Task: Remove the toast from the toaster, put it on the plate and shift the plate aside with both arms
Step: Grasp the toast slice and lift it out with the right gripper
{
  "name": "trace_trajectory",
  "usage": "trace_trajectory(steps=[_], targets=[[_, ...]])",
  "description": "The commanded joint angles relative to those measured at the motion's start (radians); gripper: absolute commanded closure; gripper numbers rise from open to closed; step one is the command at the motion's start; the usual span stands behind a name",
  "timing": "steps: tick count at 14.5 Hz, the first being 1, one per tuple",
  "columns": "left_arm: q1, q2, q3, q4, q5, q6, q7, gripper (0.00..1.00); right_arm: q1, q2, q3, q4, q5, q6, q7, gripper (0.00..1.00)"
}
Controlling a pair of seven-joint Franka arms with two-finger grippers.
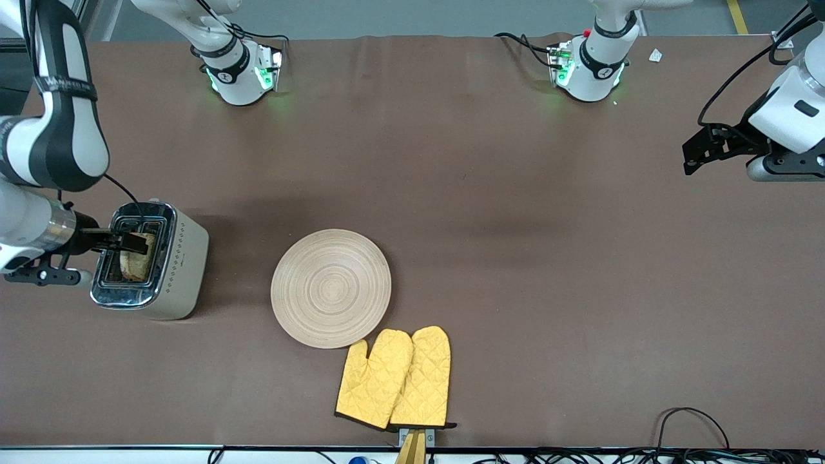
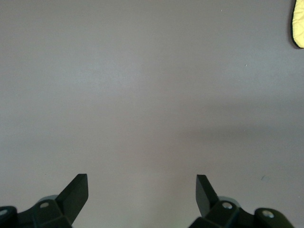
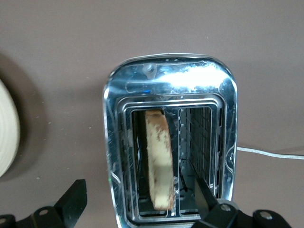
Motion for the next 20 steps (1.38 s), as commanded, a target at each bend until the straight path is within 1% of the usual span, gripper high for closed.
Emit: trace_trajectory(steps=[1,2,3,4,5,7,9,10,11,12,13,15,17,18,20], targets=[[-0.001,0.013,-0.004,0.032,0.019,-0.019,-0.015,0.0,-0.032,0.031,0.012,0.003,0.014,0.015,-0.017,0.0],[-0.001,0.015,-0.004,0.032,0.019,-0.015,-0.014,0.0,-0.034,0.045,0.012,0.003,0.014,0.015,-0.017,0.19],[-0.002,0.015,-0.004,0.036,0.017,-0.015,-0.012,0.0,-0.029,0.048,0.012,0.003,0.014,0.013,-0.015,0.75],[-0.005,0.015,-0.005,0.042,0.017,-0.015,-0.014,0.0,-0.025,0.051,0.012,0.003,0.014,0.009,-0.009,0.98],[-0.008,0.016,-0.016,0.042,0.02,-0.015,-0.018,0.0,-0.026,0.051,0.012,0.003,0.014,0.005,-0.004,1.0],[-0.008,0.013,-0.056,0.039,0.031,-0.022,-0.02,0.0,-0.029,0.053,0.012,0.005,0.014,0.002,-0.004,1.0],[-0.008,0.013,-0.057,0.043,0.031,-0.024,-0.028,0.0,-0.025,0.045,0.013,0.028,0.014,-0.008,-0.001,1.0],[-0.007,0.013,-0.057,0.042,0.031,-0.024,-0.035,0.0,-0.016,0.034,0.018,0.063,0.014,-0.072,0.006,1.0],[0.001,0.012,-0.056,0.036,0.03,-0.025,-0.037,0.0,0.007,0.027,0.02,0.13,0.016,-0.188,0.055,1.0],[0.005,0.013,-0.051,0.036,0.03,-0.025,-0.029,0.0,0.033,0.027,0.021,0.166,0.02,-0.258,0.109,1.0],[0.016,0.015,-0.047,0.039,0.026,-0.025,-0.028,0.0,0.073,0.016,0.03,0.172,0.022,-0.277,0.158,1.0],[0.015,0.013,-0.045,0.033,0.017,-0.025,-0.035,0.0,0.163,-0.01,0.04,0.171,0.022,-0.277,0.305,1.0],[0.027,0.019,-0.042,0.039,0.022,-0.025,-0.023,0.0,0.269,-0.009,0.04,0.169,0.024,-0.254,0.405,1.0],[0.027,0.021,-0.044,0.039,0.023,-0.025,-0.026,0.0,0.315,-0.006,0.04,0.161,0.036,-0.207,0.442,1.0],[0.025,0.018,-0.048,0.033,0.02,-0.025,-0.037,0.0,0.381,0.0,0.038,0.135,0.095,-0.11,0.454,1.0]])
